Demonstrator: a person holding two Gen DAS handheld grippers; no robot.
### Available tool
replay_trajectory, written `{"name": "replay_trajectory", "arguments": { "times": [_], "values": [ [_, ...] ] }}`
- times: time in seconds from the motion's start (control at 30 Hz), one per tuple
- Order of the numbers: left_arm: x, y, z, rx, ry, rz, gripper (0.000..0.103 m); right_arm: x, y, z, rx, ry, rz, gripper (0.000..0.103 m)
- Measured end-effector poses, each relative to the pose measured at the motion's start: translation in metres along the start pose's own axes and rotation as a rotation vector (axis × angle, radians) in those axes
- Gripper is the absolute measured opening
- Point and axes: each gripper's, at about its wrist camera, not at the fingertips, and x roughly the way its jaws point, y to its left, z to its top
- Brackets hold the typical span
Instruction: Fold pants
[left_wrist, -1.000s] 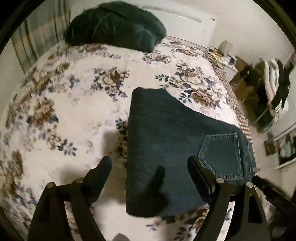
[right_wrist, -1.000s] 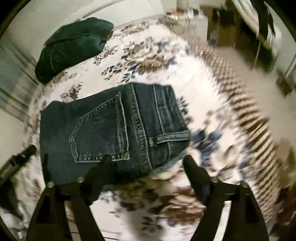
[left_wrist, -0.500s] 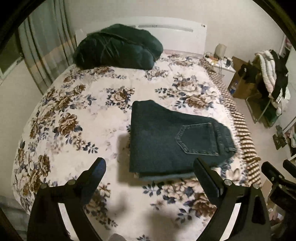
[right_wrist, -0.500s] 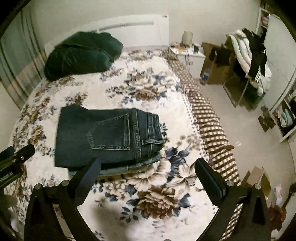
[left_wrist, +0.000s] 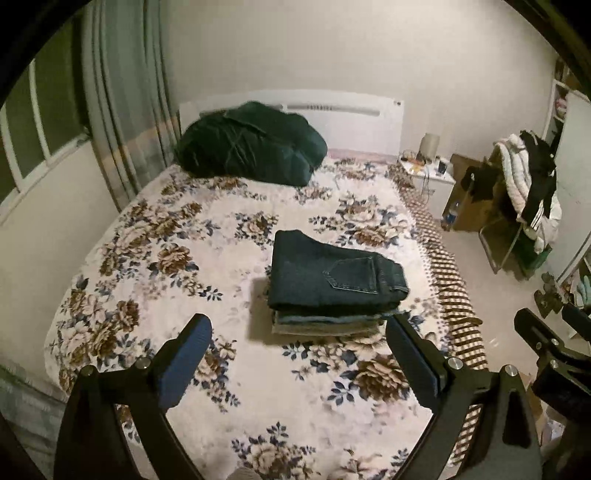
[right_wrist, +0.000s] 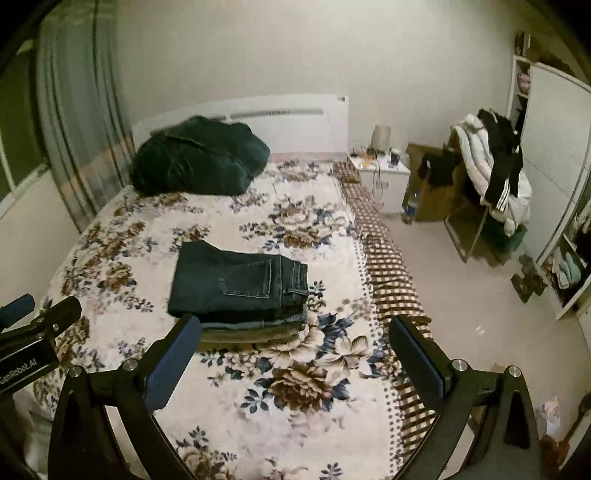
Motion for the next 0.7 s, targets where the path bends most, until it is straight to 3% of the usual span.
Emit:
{"name": "replay_trajectory", "arguments": {
  "times": [0.4,0.7],
  "values": [
    [-0.118,0.001,-0.04,-0.025,-0.086,0.034,0.096,-0.191,-0.014,-0.042,-0.039,-0.139,0.036,0.103],
    [-0.154,0.008,-0.053,-0.014,-0.106,0.023,0.097,-0.254,-0.002,-0.052,-0.052,-0.173,0.04,0.103]
  ]
}}
